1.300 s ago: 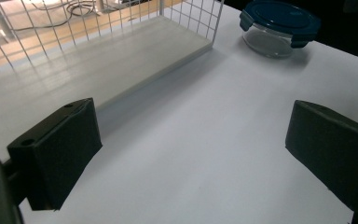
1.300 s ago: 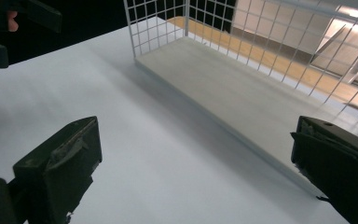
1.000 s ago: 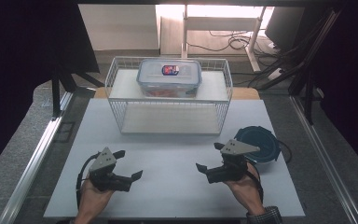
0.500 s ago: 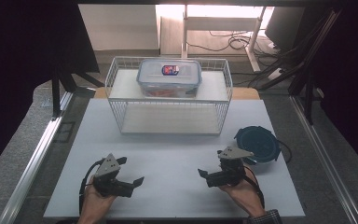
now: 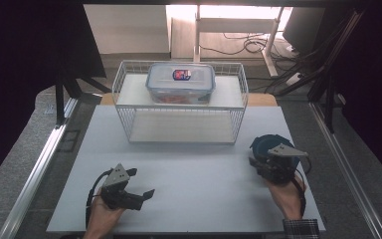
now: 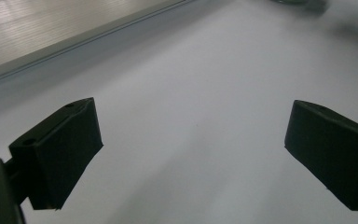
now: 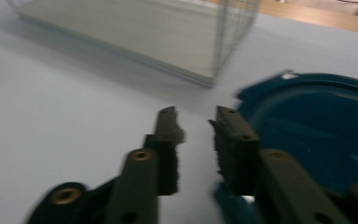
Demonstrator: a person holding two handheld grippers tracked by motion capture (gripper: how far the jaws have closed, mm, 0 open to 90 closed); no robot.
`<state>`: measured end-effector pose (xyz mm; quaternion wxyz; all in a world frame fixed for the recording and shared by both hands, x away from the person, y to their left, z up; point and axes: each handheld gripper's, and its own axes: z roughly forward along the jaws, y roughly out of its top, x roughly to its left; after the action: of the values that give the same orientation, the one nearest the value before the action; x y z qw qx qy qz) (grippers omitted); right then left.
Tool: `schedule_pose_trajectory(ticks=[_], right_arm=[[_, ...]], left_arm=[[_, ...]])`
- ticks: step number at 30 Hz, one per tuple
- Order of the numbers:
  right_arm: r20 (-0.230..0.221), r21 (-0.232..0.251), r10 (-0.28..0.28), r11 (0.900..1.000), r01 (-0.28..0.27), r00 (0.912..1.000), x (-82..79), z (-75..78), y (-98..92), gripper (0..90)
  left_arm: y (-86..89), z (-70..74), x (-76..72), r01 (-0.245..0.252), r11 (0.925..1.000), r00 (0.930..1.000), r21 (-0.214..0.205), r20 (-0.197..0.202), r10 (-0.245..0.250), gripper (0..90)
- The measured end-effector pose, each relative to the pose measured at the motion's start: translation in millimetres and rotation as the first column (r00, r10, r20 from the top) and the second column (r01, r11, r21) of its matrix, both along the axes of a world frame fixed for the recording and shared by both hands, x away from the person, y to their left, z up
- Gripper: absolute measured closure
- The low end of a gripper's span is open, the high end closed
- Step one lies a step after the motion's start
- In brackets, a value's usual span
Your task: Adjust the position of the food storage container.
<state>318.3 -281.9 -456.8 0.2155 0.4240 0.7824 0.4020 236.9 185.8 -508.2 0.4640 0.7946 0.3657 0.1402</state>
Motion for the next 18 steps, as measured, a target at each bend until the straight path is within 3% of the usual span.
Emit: schedule_pose_trajectory(ticks=[4, 7, 14, 18], right_arm=[[0.017, -0.013, -0.068, 0.9976, 0.068, 0.9976, 9.3, 0.4, -21.9, 86.3], [0.022, -0.035, -0.119, 0.9922, 0.119, 0.9927, 16.0, 1.9, -35.0, 88.9], [0.022, -0.083, -0.269, 0.9591, 0.27, 0.9628, 41.7, -2.2, -72.0, 89.2], [0.04, -0.101, -0.32, 0.9414, 0.322, 0.9467, 49.4, -2.5, -84.2, 89.2]], left_arm=[[-0.3, -0.8, 0.6, 0.005, 1.0, 1.0, -0.002, -0.005, -0.005, 3.2], [0.0, -1.0, 1.0, 0.006, 1.0, 1.0, -0.002, -0.008, -0.006, 3.2], [0.6, -1.4, 1.7, 0.001, 1.0, 0.9999, -0.005, -0.012, -0.001, 3.2], [1.2, -2.5, 2.9, 0.002, 1.0, 0.9998, -0.006, -0.02, -0.002, 3.2]])
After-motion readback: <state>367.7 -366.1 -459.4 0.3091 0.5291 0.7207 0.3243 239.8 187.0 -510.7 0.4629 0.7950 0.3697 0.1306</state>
